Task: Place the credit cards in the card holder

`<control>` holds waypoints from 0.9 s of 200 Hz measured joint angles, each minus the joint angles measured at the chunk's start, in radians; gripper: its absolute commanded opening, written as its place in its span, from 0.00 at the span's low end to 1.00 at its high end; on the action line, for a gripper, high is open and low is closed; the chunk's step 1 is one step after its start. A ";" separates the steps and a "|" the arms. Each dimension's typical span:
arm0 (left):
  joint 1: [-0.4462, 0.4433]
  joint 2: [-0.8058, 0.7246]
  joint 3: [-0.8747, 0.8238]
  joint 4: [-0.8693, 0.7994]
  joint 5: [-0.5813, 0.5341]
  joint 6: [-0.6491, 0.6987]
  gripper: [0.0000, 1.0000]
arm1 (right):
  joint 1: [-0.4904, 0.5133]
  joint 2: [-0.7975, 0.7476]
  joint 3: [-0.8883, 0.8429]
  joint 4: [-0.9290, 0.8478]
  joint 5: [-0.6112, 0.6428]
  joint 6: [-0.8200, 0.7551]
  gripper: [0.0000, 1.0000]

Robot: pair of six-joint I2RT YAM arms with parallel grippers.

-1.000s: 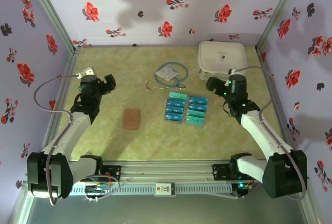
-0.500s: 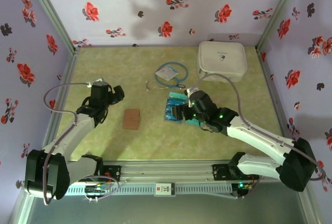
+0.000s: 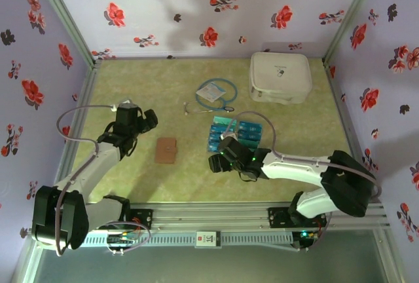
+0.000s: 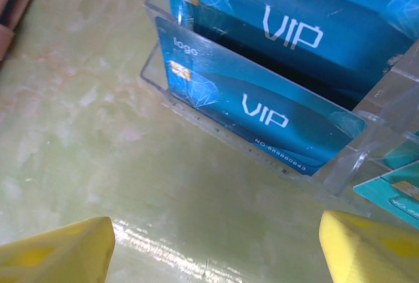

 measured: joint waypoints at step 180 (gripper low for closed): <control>0.000 0.034 0.009 -0.017 0.006 0.004 1.00 | -0.114 0.151 0.009 0.093 0.098 0.006 0.85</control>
